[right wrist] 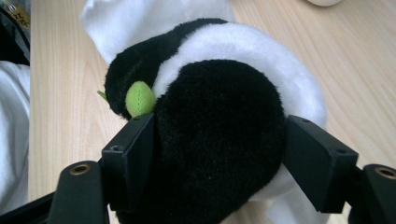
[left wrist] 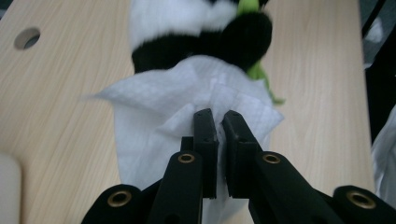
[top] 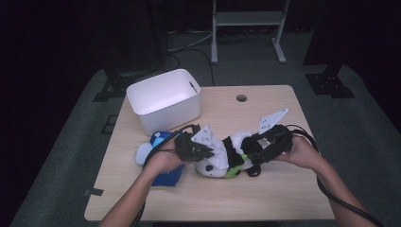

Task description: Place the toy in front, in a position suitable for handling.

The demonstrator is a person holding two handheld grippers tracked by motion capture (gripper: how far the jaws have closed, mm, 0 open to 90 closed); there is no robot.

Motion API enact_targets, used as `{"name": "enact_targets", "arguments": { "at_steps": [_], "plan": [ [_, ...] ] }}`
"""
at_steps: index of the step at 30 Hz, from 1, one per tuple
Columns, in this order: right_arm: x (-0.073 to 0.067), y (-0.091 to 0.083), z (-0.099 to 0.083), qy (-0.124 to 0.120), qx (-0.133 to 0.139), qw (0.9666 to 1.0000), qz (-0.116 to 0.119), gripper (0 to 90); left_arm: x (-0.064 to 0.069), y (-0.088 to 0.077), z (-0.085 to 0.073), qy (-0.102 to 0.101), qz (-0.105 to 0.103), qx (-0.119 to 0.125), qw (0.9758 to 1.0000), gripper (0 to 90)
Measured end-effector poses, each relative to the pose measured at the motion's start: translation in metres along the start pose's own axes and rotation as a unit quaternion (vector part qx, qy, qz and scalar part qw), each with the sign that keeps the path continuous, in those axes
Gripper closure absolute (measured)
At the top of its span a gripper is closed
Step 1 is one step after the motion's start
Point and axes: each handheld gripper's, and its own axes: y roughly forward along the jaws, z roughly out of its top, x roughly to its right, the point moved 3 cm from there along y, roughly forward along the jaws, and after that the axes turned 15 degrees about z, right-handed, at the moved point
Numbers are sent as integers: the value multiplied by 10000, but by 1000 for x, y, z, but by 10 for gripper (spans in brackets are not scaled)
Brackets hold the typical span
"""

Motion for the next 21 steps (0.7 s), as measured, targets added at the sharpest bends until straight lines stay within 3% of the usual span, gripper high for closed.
{"name": "enact_targets", "arguments": {
  "at_steps": [11, 12, 14, 17, 21],
  "plan": [
    [-8, 5, 0, -94, 146, 9998, 58, 260, 11, 31, 64, 229, -171, 462, 9985, 847],
    [-8, 5, 0, -116, 150, 9998, 57, 259, 11, 31, 64, 229, -171, 462, 9985, 847],
    [-9, 6, 0, -116, 166, 9998, 52, 259, 13, 38, 79, 277, -131, 575, 9979, 846],
    [-10, 6, -2, -141, 234, 9996, 59, 257, 14, 46, 88, 335, -92, 541, 9979, 846],
    [-9, 6, -4, -116, 208, 9997, 56, 257, 17, 57, 87, 347, -171, 404, 9984, 846]
  ]
}}
